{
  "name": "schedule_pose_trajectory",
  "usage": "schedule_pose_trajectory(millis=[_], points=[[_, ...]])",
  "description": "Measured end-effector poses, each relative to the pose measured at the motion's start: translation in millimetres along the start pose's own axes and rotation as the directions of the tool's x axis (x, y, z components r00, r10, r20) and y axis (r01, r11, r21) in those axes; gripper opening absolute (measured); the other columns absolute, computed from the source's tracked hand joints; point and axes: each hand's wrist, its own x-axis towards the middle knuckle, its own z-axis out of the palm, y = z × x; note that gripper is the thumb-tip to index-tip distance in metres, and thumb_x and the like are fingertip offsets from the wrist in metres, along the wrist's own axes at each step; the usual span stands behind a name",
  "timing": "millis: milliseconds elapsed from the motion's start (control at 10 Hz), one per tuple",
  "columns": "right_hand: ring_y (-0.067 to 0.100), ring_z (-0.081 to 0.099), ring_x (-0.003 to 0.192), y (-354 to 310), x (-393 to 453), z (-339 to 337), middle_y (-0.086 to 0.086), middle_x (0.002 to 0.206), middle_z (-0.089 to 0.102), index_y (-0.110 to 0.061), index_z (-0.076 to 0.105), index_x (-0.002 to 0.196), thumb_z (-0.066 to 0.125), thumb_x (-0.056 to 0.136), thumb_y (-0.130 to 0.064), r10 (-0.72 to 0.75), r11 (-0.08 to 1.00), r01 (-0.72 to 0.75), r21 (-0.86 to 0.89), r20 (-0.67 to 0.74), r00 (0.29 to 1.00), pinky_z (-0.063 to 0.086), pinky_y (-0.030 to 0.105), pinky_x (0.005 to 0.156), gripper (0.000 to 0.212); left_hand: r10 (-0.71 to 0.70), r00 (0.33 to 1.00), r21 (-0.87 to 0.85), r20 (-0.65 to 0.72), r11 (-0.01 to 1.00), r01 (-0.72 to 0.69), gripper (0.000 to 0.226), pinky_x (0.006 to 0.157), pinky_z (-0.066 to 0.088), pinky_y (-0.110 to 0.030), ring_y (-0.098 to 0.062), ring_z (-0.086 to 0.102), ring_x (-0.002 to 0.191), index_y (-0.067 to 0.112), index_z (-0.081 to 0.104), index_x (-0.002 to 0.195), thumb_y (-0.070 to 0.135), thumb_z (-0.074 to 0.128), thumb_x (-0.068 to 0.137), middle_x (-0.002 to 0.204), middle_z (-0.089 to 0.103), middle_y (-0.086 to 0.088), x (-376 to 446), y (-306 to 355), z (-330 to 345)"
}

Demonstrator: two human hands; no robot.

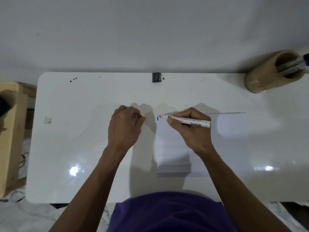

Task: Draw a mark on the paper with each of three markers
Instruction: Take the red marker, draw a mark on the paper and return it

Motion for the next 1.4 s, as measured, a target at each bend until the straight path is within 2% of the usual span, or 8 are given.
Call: schedule_pose_trajectory(millis=[100, 200, 300, 400, 500, 600, 900, 1400], points=[[0.023, 0.072, 0.068, 0, 4, 0, 0.012, 0.079, 0.078, 0.001, 0.074, 0.081, 0.087, 0.077, 0.002, -0.029, 0.999, 0.03, -0.031, 0.023, 0.999, 0.055, 0.03, 0.06, 0.014, -0.05, 0.996, 0.023, -0.071, 0.998, 0.052, 0.045, 0.082, 0.052, -0.035, -0.026, 0.058, 0.109, 0.015, 0.062, 0.12, 0.037, 0.075, 0.083, 0.116, 0.064, -0.007, -12, 1, 0], [0.022, 0.069, 0.063, 3, 8, 0, 0.008, 0.075, 0.077, -0.003, 0.074, 0.078, 0.088, 0.077, 0.0, -0.051, 0.997, 0.053, -0.059, 0.04, 0.998, 0.053, 0.026, 0.057, 0.014, 0.06, 0.977, 0.079, -0.205, 0.996, -0.045, 0.051, 0.085, 0.051, -0.044, -0.027, 0.052, 0.112, 0.015, 0.058, 0.122, 0.046, 0.072, 0.084, 0.123, 0.061, -0.01, -41, 0, 5], [0.033, 0.07, 0.066, 8, 10, 0, 0.012, 0.075, 0.077, -0.002, 0.072, 0.076, 0.087, 0.077, -0.001, -0.046, 0.996, 0.048, -0.075, 0.037, 0.998, 0.054, 0.034, 0.058, 0.015, 0.298, 0.934, 0.193, -0.196, 0.946, -0.261, 0.046, 0.093, 0.048, -0.046, -0.034, 0.055, 0.118, 0.011, 0.064, 0.12, 0.043, 0.071, 0.088, 0.128, 0.061, -0.019, -71, -8, 24], [0.034, 0.072, 0.067, 12, 12, 0, 0.014, 0.077, 0.078, 0.0, 0.073, 0.078, 0.087, 0.078, -0.002, -0.052, 0.994, 0.056, -0.098, 0.04, 0.998, 0.056, 0.04, 0.058, 0.014, 0.417, 0.906, 0.284, -0.08, 0.88, -0.38, 0.047, 0.103, 0.044, -0.053, -0.035, 0.057, 0.126, 0.017, 0.068, 0.125, 0.051, 0.064, 0.092, 0.135, 0.062, -0.018, -84, -11, 46], [0.028, 0.072, 0.065, 14, 13, -1, 0.01, 0.076, 0.077, 0.0, 0.073, 0.079, 0.087, 0.078, -0.003, -0.062, 0.99, 0.066, -0.122, 0.04, 0.997, 0.056, 0.035, 0.056, 0.014, 0.41, 0.912, 0.338, -0.021, 0.861, -0.379, 0.053, 0.112, 0.037, -0.056, -0.033, 0.053, 0.135, 0.025, 0.063, 0.135, 0.058, 0.059, 0.094, 0.144, 0.057, -0.017, -86, -15, 56], [0.03, 0.072, 0.067, 15, 13, 0, 0.011, 0.077, 0.077, -0.001, 0.073, 0.079, 0.087, 0.078, -0.005, -0.053, 0.991, 0.057, -0.122, 0.035, 0.998, 0.056, 0.033, 0.058, 0.014, 0.425, 0.905, 0.371, -0.016, 0.843, -0.389, 0.054, 0.116, 0.035, -0.055, -0.033, 0.049, 0.139, 0.025, 0.059, 0.138, 0.058, 0.056, 0.095, 0.148, 0.053, -0.017, -88, -19, 59], [0.021, 0.073, 0.067, 18, 15, 1, 0.007, 0.079, 0.078, -0.002, 0.075, 0.082, 0.088, 0.079, -0.007, -0.077, 0.982, 0.083, -0.168, 0.039, 0.996, 0.059, 0.029, 0.059, 0.014, 0.485, 0.866, 0.386, -0.118, 0.826, -0.41, 0.054, 0.112, 0.039, -0.057, -0.035, 0.05, 0.138, 0.02, 0.061, 0.137, 0.052, 0.064, 0.094, 0.145, 0.055, -0.02, -88, -22, 65], [0.021, 0.072, 0.064, 20, 15, 2, 0.005, 0.077, 0.078, -0.002, 0.075, 0.081, 0.087, 0.079, -0.008, -0.077, 0.978, 0.084, -0.193, 0.04, 0.996, 0.057, 0.03, 0.056, 0.014, 0.484, 0.866, 0.382, -0.128, 0.83, -0.407, 0.054, 0.113, 0.039, -0.057, -0.035, 0.048, 0.139, 0.02, 0.06, 0.138, 0.052, 0.064, 0.094, 0.146, 0.054, -0.02, -88, -25, 70]])
